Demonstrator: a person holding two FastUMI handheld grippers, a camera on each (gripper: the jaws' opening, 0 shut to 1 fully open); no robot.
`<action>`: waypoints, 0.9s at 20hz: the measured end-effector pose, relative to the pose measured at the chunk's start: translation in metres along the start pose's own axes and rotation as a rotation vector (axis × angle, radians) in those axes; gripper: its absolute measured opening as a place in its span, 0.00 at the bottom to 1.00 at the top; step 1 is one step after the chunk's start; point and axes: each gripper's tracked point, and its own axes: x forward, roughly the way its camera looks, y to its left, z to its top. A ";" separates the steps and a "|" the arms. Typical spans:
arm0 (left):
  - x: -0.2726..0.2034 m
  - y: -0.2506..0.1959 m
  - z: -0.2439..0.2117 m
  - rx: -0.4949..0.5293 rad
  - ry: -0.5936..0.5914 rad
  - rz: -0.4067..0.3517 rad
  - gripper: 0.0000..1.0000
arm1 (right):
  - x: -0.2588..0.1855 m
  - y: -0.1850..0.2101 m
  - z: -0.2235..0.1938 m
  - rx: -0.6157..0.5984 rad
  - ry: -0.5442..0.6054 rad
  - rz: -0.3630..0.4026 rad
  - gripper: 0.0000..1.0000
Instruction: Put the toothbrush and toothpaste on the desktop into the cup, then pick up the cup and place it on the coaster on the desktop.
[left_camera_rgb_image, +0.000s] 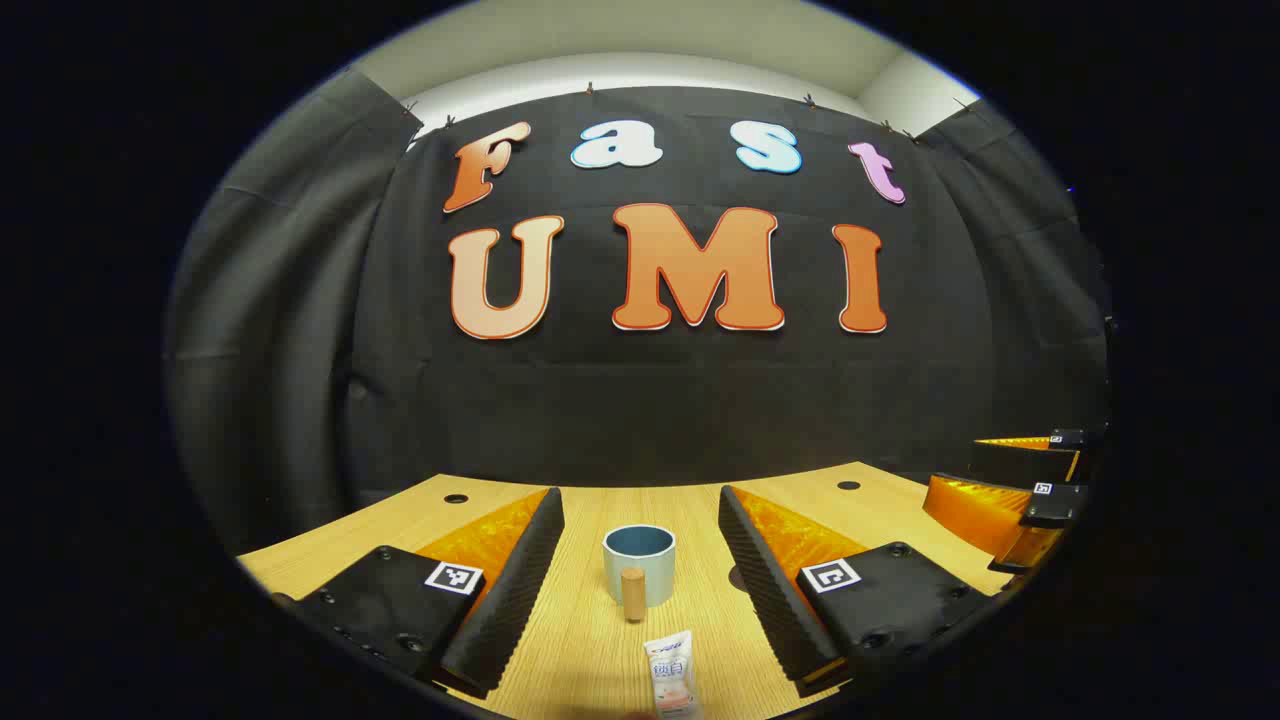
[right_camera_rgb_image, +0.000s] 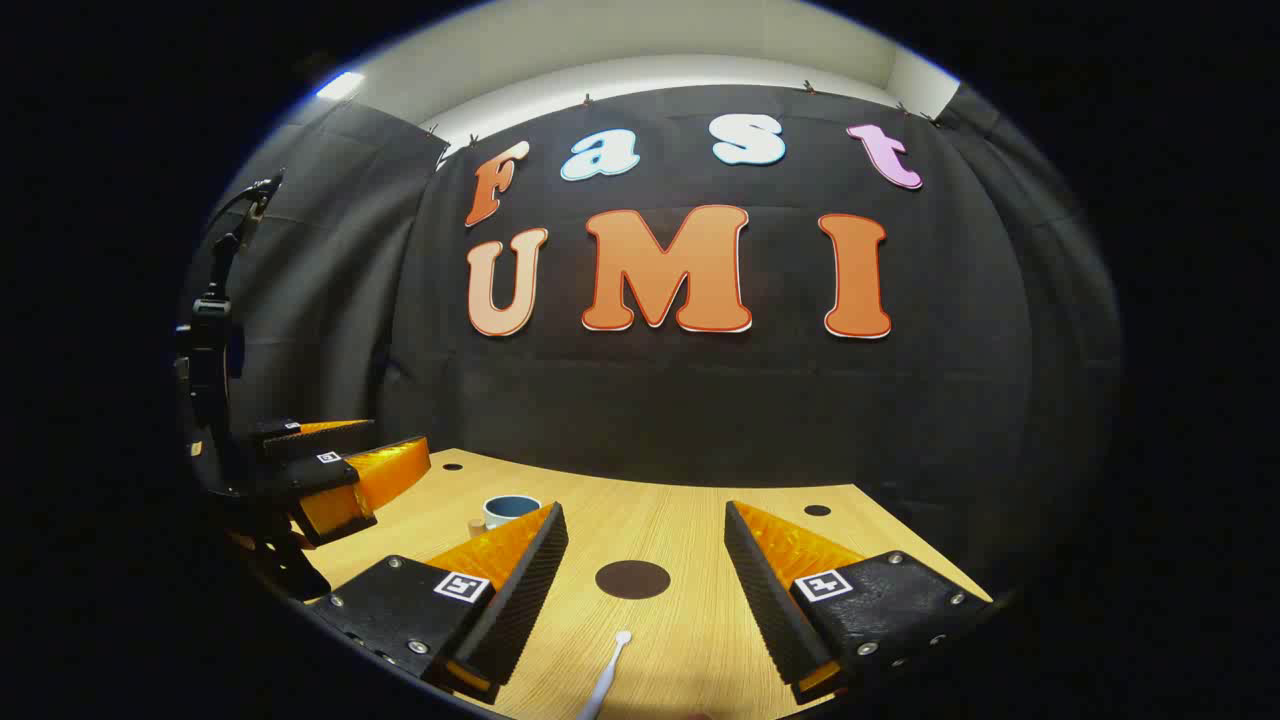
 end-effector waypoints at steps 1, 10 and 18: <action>-0.001 -0.001 -0.001 -0.001 0.007 -0.001 1.00 | -0.001 -0.002 -0.001 0.002 0.003 -0.007 0.95; -0.010 -0.007 0.003 0.002 -0.009 -0.012 0.99 | -0.008 0.001 -0.002 0.056 0.028 0.014 0.95; -0.016 -0.014 -0.010 0.022 0.032 -0.025 1.00 | -0.013 -0.004 -0.007 0.064 0.048 0.003 0.95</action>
